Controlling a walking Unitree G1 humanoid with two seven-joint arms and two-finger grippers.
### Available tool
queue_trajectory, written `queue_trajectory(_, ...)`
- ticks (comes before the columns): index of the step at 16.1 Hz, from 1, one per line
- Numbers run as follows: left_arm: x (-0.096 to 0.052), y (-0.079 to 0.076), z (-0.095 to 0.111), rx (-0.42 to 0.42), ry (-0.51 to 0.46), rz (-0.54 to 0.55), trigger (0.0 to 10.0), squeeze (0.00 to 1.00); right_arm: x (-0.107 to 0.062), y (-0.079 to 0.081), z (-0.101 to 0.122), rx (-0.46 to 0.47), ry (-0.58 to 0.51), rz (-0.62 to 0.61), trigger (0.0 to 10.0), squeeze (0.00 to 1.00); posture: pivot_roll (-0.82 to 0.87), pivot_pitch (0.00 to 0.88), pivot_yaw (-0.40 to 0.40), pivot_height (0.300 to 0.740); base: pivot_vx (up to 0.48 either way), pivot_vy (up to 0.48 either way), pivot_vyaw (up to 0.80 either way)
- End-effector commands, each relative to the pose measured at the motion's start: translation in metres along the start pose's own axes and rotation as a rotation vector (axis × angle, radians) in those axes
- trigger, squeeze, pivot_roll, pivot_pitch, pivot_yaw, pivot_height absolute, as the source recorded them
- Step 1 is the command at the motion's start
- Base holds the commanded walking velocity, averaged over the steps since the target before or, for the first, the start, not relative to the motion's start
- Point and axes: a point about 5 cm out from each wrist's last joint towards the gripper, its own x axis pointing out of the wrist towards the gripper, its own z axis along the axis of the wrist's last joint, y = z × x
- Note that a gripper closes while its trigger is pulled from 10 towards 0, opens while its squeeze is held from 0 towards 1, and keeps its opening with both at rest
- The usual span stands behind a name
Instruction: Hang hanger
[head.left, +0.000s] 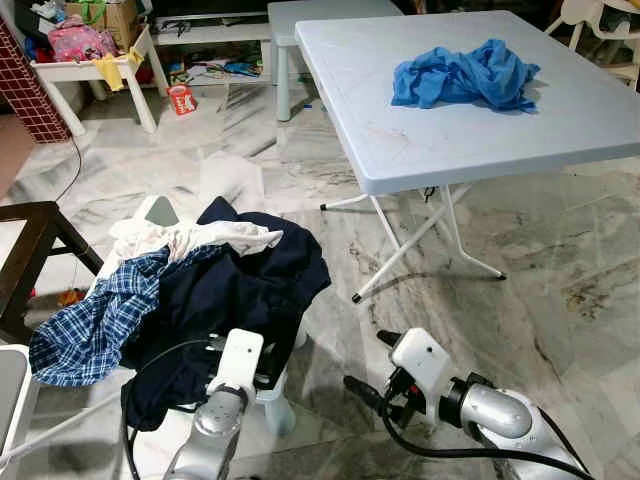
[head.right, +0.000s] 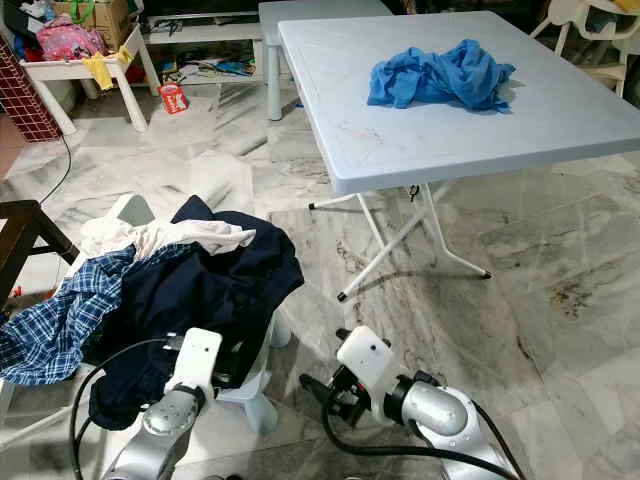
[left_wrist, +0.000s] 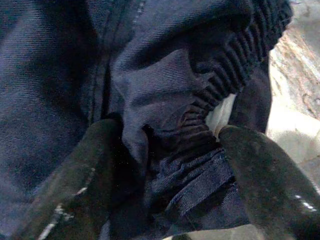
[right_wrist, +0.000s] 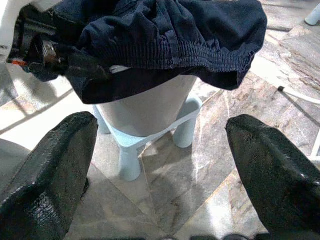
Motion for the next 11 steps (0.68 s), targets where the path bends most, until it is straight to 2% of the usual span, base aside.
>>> queue_trajectory(1,-0.0037,0.0075,-0.0141,-0.027,0.052,0.028,0.0,0.0,0.0012,0.003,-0.0017,0.002,0.01,0.02,10.0,0.0,-0.17,0.104,0.014,0.74,0.0,0.0,0.0)
queue_trajectory(5,-0.0028,0.0127,-0.0112,-0.058,0.034,0.04,0.0,0.0,0.0065,0.0058,0.0021,0.001,0.007,0.051,10.0,0.0,-0.16,0.102,0.004,0.74,0.0,0.0,0.0)
queue_trajectory(11,-0.0002,0.0089,-0.0074,-0.078,0.022,0.013,0.0,0.0,0.0045,0.0044,0.001,-0.006,0.014,0.048,10.0,0.0,-0.17,0.097,0.015,0.74,0.0,0.0,0.0)
